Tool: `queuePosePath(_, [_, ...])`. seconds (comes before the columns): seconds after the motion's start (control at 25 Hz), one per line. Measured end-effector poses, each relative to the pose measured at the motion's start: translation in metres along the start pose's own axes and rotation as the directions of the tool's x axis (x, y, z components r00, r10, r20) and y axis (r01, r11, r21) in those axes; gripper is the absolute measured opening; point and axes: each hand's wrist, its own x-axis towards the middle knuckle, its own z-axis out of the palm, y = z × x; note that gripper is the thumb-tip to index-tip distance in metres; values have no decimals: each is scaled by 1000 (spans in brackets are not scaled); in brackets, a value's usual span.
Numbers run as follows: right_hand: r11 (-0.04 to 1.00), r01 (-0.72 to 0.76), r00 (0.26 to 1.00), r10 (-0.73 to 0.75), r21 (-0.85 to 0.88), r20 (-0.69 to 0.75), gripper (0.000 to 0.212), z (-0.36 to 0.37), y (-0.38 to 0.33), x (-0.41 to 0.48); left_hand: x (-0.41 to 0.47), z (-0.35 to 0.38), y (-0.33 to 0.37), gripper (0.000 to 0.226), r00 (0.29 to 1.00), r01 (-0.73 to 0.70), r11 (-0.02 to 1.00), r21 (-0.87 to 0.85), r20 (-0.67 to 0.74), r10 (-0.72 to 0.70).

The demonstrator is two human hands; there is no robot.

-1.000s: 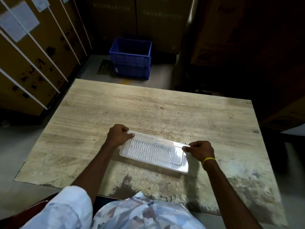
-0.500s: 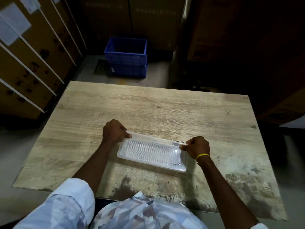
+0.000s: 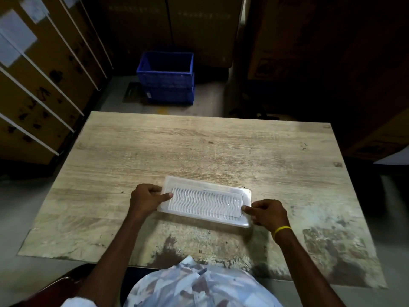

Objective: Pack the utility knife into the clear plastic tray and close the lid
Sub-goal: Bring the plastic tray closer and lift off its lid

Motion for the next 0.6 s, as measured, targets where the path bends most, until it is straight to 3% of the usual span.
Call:
queuePosePath(0.24, [995, -9, 998, 2, -96, -69, 56, 7, 5, -1, -15, 3, -1, 54, 997, 69, 996, -55, 21, -68])
queuePosePath(0.36, [988, -2, 993, -17, -155, -121, 49, 7, -1, -5, -18, 8, -1, 54, 997, 77, 996, -41, 9, -77])
queuePosePath(0.6, [938, 80, 969, -152, -337, -193, 41, 8, -6, -14, -34, 17, 3, 51, 999, -21, 994, 104, -35, 25])
